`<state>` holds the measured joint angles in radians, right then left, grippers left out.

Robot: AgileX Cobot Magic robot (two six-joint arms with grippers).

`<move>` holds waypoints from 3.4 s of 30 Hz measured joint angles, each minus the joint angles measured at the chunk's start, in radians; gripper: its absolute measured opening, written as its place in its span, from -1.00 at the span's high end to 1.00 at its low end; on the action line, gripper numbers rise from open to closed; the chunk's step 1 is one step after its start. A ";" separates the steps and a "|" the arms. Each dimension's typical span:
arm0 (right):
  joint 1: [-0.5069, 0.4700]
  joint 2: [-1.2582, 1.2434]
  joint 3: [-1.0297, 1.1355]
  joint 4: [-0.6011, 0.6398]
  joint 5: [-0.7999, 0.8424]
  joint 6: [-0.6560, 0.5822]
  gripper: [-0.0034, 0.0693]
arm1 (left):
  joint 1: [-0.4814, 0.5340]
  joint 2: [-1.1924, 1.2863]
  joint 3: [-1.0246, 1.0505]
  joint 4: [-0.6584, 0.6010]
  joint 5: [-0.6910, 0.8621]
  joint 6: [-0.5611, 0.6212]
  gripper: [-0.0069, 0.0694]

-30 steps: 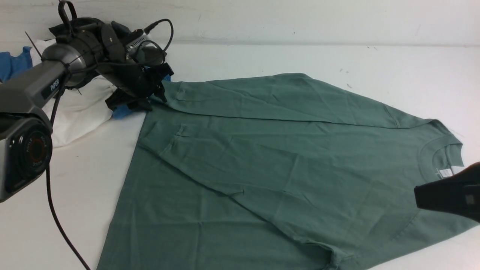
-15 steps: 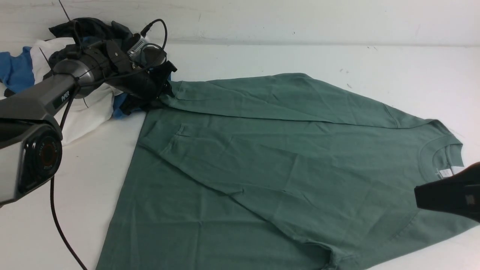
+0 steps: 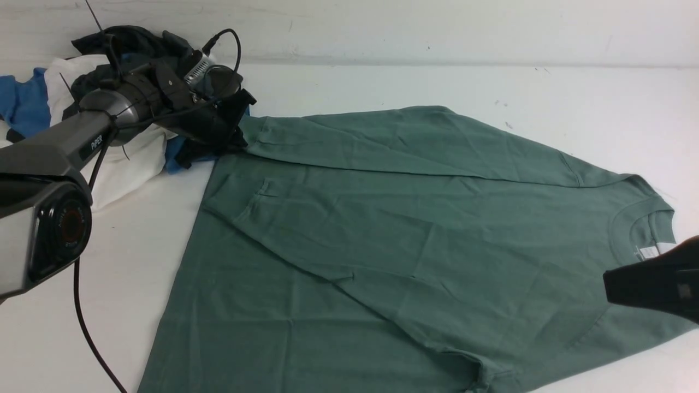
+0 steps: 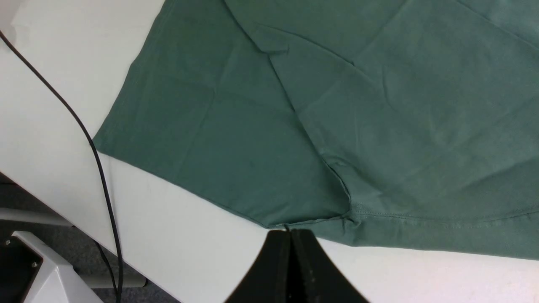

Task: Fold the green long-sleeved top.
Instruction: Use the left arm to clamp the cuff farthest from it, then use the left arm to drag and drop the cuff onto the cuff closest to the left arm, then use both arms simultaneously to clamp the lower edge of the clothing fabric

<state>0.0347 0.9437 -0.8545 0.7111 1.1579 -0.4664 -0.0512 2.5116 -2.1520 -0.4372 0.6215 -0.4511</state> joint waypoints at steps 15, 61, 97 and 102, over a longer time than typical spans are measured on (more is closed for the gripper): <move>0.000 0.000 0.000 0.000 0.000 -0.008 0.95 | 0.000 -0.242 -0.002 0.009 0.308 0.265 0.80; 0.000 0.000 0.000 0.005 -0.024 -0.056 0.95 | -0.280 -0.572 0.453 0.545 0.613 0.199 0.79; 0.000 0.053 0.000 -0.541 0.075 0.335 0.95 | -0.279 -0.913 1.066 0.545 0.598 0.182 0.83; 0.000 0.081 0.000 -0.544 0.080 0.345 0.95 | -0.279 -1.021 1.223 0.545 0.598 0.164 0.83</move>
<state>0.0347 1.0242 -0.8545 0.1675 1.2377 -0.1214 -0.3305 1.4908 -0.9288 0.1083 1.2194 -0.2871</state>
